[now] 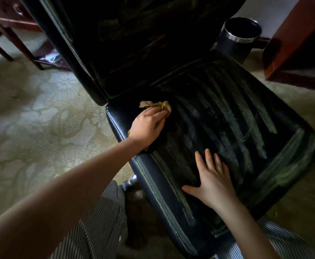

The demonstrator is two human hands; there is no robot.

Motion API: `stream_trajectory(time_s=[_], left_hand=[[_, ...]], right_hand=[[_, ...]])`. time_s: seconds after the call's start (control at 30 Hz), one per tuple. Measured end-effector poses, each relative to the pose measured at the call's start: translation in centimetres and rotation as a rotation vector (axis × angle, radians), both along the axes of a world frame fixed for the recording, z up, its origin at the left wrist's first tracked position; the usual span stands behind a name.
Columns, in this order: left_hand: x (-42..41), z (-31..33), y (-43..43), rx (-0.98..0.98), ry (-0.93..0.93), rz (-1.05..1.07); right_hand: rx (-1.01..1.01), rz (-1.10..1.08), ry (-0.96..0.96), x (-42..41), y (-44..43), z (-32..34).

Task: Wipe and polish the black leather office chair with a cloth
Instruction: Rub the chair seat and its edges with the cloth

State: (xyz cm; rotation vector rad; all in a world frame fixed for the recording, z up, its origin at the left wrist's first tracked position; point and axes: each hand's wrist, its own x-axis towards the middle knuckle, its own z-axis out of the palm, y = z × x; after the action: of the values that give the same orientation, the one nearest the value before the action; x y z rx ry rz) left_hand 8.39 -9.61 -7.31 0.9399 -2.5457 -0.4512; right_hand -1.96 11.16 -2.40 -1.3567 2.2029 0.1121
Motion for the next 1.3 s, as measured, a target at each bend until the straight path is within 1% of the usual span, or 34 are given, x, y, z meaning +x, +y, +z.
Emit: stream_trajectory(time_s=[0.13, 0.23, 0.33, 0.4, 0.47, 0.5, 0.6, 0.63, 0.7, 0.77, 0.83, 1.0, 1.1, 1.3], left_hand=[[0.2, 0.4, 2.3, -0.014, -0.008, -0.189], [0.7, 0.5, 5.6, -0.006, -0.023, -0.311], [1.2, 0.2, 8.4, 0.087, -0.042, -0.408], [1.4, 0.5, 8.7, 0.175, -0.017, -0.42], [1.7, 1.3, 8.0, 0.238, 0.053, -0.371], [2.0, 1.7, 7.5, 0.239, 0.097, -0.305], [3.4, 2.5, 4.5, 0.12, 0.188, -0.003], [3.9, 2.7, 3.2, 0.082, 0.183, 0.091], [4.4, 2.7, 0.8, 0.065, 0.106, 0.224], [4.4, 2.2, -0.4, 0.094, -0.01, 0.243], [4.2, 1.5, -0.5, 0.084, -0.066, 0.197], [3.3, 1.8, 2.0, 0.028, -0.093, 0.062], [2.8, 2.1, 5.9, -0.014, -0.108, -0.052], [3.1, 1.7, 13.6, 0.019, -0.066, -0.264]], right_hand=[[-0.009, -0.035, -0.009, -0.2, -0.1, -0.7], [0.018, -0.032, 0.005, -0.1, -0.2, -0.9], [0.022, -0.035, 0.007, 0.0, 0.2, -1.0], [0.006, -0.037, 0.018, -0.1, 0.4, -1.0], [0.001, -0.031, 0.025, -0.1, 0.6, -0.9], [0.003, -0.028, 0.025, -0.1, 0.5, -0.9], [0.002, -0.013, 0.017, -0.1, 0.2, -0.8], [0.0, -0.012, 0.012, -0.1, 0.1, -0.8], [-0.004, -0.011, 0.011, -0.1, 0.2, -0.8], [-0.008, -0.01, 0.019, -0.2, 0.4, -0.9], [-0.013, -0.007, 0.029, -0.2, 0.5, -0.9], [-0.04, 0.003, 0.059, -0.5, 0.4, -1.2], [-0.043, 0.004, 0.06, -0.5, 0.6, -1.2], [-0.01, 0.001, 0.064, -0.3, 0.5, -0.9]])
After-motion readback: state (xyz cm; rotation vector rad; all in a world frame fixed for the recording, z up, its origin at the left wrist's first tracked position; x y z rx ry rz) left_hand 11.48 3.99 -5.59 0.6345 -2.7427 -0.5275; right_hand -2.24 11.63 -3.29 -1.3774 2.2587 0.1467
